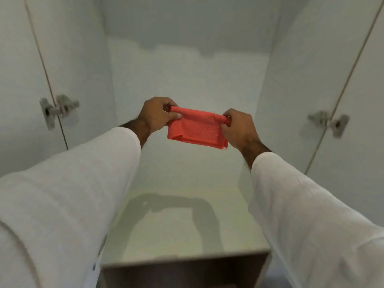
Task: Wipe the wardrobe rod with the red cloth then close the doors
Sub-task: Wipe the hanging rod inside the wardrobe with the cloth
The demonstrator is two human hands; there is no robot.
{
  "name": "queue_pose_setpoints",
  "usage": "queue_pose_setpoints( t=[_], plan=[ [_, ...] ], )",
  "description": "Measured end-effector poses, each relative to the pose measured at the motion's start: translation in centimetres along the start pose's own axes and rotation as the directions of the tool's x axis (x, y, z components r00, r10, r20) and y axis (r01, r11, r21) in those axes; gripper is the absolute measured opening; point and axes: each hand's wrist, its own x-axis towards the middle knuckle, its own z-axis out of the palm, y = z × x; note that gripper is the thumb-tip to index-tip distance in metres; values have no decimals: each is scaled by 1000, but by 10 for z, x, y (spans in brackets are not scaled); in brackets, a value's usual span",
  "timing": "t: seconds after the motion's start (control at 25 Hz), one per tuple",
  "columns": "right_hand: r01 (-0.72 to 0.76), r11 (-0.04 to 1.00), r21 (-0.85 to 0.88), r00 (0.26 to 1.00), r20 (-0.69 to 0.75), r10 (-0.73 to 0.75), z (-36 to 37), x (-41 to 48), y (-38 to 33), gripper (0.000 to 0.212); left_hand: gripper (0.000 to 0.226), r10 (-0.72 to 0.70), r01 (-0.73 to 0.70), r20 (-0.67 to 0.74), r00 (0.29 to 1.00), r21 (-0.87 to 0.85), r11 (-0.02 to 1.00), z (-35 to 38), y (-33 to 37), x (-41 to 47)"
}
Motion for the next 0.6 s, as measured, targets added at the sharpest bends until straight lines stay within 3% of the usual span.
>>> queue_pose_setpoints(
  t=[0.2, 0.32, 0.6],
  plan=[
    [175, 953, 248, 936, -342, -83, -48, 119, -76, 35, 22, 199, -187, -200, 959, 81, 979, -81, 70, 102],
    [324, 921, 215, 844, -506, -178, -76, 185, -110, 30, 26, 281, -266, -311, 908, 93, 960, -122, 113, 159],
    [591, 796, 128, 583, -751, -311, -145, 324, -181, 25, 32, 463, -445, -567, 681, 182, 877, -207, 215, 272]
  ],
)
